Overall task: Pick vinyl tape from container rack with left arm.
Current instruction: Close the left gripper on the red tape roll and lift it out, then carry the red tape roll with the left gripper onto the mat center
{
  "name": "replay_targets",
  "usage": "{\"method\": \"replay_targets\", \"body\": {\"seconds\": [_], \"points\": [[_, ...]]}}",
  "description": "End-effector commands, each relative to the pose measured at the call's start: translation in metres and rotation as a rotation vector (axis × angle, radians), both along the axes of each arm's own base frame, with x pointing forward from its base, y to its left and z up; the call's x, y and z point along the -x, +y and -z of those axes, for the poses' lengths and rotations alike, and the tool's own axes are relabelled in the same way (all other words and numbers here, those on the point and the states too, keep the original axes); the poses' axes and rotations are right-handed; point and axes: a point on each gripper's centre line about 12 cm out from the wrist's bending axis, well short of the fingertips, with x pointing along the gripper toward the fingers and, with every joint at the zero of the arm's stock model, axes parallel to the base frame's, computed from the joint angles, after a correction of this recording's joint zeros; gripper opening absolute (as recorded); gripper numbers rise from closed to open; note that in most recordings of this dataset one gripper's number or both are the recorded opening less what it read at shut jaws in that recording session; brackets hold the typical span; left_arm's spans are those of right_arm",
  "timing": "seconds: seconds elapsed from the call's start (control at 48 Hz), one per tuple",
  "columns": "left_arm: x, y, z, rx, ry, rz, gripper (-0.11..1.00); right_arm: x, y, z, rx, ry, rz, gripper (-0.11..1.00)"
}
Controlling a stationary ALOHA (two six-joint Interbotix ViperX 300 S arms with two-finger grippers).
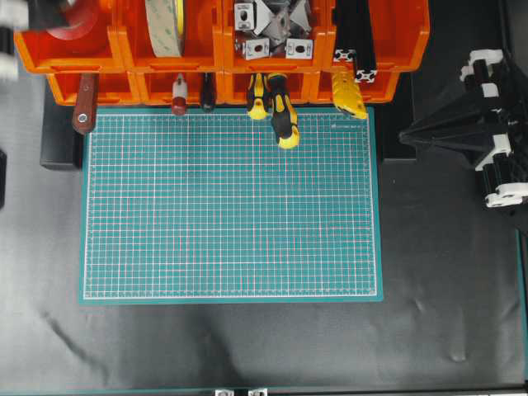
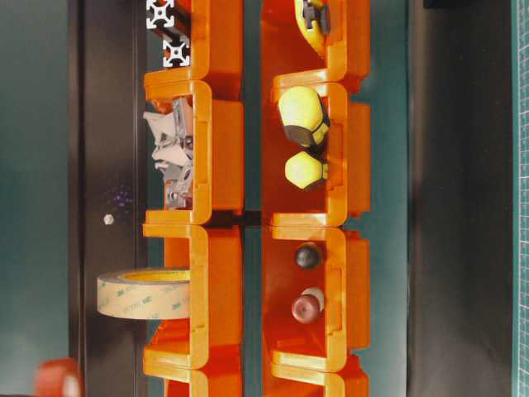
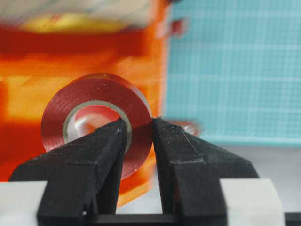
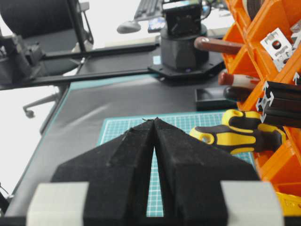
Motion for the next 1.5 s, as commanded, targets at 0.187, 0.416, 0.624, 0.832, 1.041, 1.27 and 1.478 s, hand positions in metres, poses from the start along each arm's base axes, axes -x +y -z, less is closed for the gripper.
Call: {"method": "replay_targets", "body": {"seconds": [0.187, 0.416, 0.624, 0.832, 1.041, 1.27, 1.478], "points": [[-0.033, -0.084, 0.015, 0.099, -0.271, 0.167, 0.18, -0.002, 0.000, -0.013, -0.001, -0.034, -0.002, 0.00], [-0.069, -0.119, 0.093, 0.138, -0.277, 0.233, 0.18, -0.002, 0.000, -0.013, -0.001, -0.035, -0.002, 0.00], [-0.091, -0.126, 0.176, 0.115, -0.093, 0.230, 0.18, -0.001, 0.001, -0.012, -0.007, -0.033, -0.003, 0.00], [-0.105, -0.129, 0.229, 0.101, 0.010, 0.230, 0.18, -0.001, 0.000, -0.012, -0.009, -0.036, -0.001, 0.00], [-0.112, -0.128, 0.251, 0.098, 0.032, 0.228, 0.18, -0.001, 0.000, -0.013, -0.012, -0.042, -0.001, 0.00], [-0.116, -0.130, 0.249, 0.103, 0.000, 0.233, 0.18, -0.001, 0.000, -0.013, -0.012, -0.041, -0.001, 0.00], [-0.116, -0.129, 0.250, 0.102, 0.003, 0.232, 0.18, -0.001, 0.000, -0.013, -0.010, -0.039, -0.001, 0.00]]}}
